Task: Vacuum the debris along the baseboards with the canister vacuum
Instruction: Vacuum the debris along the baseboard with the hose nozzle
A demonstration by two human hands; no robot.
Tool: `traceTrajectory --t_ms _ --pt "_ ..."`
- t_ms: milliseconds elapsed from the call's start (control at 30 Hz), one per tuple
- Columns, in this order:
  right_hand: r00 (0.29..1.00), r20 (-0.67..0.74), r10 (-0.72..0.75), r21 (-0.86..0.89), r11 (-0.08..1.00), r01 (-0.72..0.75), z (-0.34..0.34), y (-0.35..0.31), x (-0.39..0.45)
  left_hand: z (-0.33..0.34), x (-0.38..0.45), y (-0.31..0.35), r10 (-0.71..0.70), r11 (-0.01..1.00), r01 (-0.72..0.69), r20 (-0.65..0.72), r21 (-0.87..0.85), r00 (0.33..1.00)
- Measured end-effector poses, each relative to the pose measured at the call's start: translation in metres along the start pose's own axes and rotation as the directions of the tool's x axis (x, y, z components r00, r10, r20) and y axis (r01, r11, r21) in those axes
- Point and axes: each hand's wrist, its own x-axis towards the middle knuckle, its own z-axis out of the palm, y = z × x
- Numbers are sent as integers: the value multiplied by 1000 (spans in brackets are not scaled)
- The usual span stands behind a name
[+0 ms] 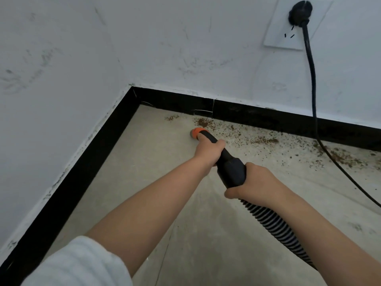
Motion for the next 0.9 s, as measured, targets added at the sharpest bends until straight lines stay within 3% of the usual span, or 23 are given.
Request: traceTrajectory --t_ms 333,533,700,900 --pt "995 59 -79 18 997 78 8 -7 23 -14 7 -3 -20 999 12 -152 -51 988" --pt "962 204 -180 25 984 179 8 -8 22 -20 -14 -25 -135 970 47 -364 -240 922" --pt "919 312 -242 -44 962 269 21 -12 16 -34 -28 -57 -201 965 99 -444 -242 873" --pt "900 325 -291 -51 945 324 42 -21 11 -50 -35 -72 -197 969 90 -499 -229 844"
